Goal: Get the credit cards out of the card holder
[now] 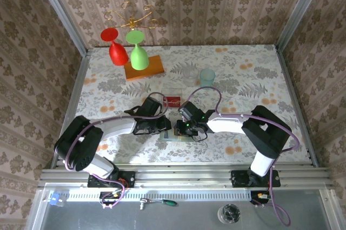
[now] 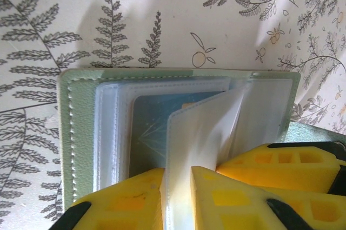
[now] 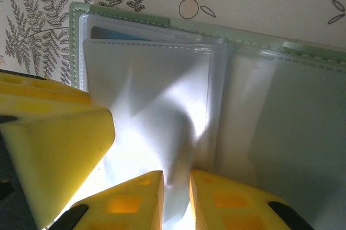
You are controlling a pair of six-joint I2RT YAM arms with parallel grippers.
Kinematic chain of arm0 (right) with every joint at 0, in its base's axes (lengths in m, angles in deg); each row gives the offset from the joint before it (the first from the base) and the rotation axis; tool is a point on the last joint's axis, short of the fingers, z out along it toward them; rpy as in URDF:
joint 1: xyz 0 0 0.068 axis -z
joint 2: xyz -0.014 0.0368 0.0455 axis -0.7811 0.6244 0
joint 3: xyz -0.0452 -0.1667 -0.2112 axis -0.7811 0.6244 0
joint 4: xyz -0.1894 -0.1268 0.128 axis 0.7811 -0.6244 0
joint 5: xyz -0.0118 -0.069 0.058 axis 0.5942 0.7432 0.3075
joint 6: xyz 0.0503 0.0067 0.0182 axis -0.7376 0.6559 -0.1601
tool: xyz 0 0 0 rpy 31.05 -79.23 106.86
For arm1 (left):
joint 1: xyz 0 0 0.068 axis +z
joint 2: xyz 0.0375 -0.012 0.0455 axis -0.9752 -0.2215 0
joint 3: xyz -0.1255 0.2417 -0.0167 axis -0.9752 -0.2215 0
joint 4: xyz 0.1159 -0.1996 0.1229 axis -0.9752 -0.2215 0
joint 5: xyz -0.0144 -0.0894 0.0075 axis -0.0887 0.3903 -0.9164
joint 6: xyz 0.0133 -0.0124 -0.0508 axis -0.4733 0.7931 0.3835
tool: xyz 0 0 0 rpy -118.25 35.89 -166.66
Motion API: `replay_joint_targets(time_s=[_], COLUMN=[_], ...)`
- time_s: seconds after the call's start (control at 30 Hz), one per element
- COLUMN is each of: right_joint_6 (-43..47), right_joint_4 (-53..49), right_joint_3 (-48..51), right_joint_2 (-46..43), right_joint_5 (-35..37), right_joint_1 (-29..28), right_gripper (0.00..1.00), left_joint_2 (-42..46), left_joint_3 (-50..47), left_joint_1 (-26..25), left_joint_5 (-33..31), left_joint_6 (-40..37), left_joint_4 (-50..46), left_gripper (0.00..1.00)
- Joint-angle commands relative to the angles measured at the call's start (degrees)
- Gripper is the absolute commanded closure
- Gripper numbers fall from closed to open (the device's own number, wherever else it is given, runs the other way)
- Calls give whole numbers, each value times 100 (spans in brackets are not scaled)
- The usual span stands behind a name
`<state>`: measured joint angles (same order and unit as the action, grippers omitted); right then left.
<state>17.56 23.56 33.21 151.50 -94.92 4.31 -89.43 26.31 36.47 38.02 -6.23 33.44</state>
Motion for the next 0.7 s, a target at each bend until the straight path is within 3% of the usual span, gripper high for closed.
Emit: replay_joint_targets(time_s=[0.0, 0.43, 0.67], right_joint_6=[-106, 113, 302], right_joint_4=[1, -462, -765], right_joint_3=[111, 126, 286], right_joint_2=[-163, -774, -1247], right_joint_5=[-51, 198, 256], right_joint_1=[37, 177, 426], right_gripper=[78, 73, 72], left_joint_2=[-33, -39, -214], left_joint_3=[218, 424, 600], left_joint_1=[-43, -110, -239], left_joint_5=[109, 144, 105], left_joint_6=[90, 147, 222], left_joint_4=[69, 9, 28], left_gripper=[80, 81, 75])
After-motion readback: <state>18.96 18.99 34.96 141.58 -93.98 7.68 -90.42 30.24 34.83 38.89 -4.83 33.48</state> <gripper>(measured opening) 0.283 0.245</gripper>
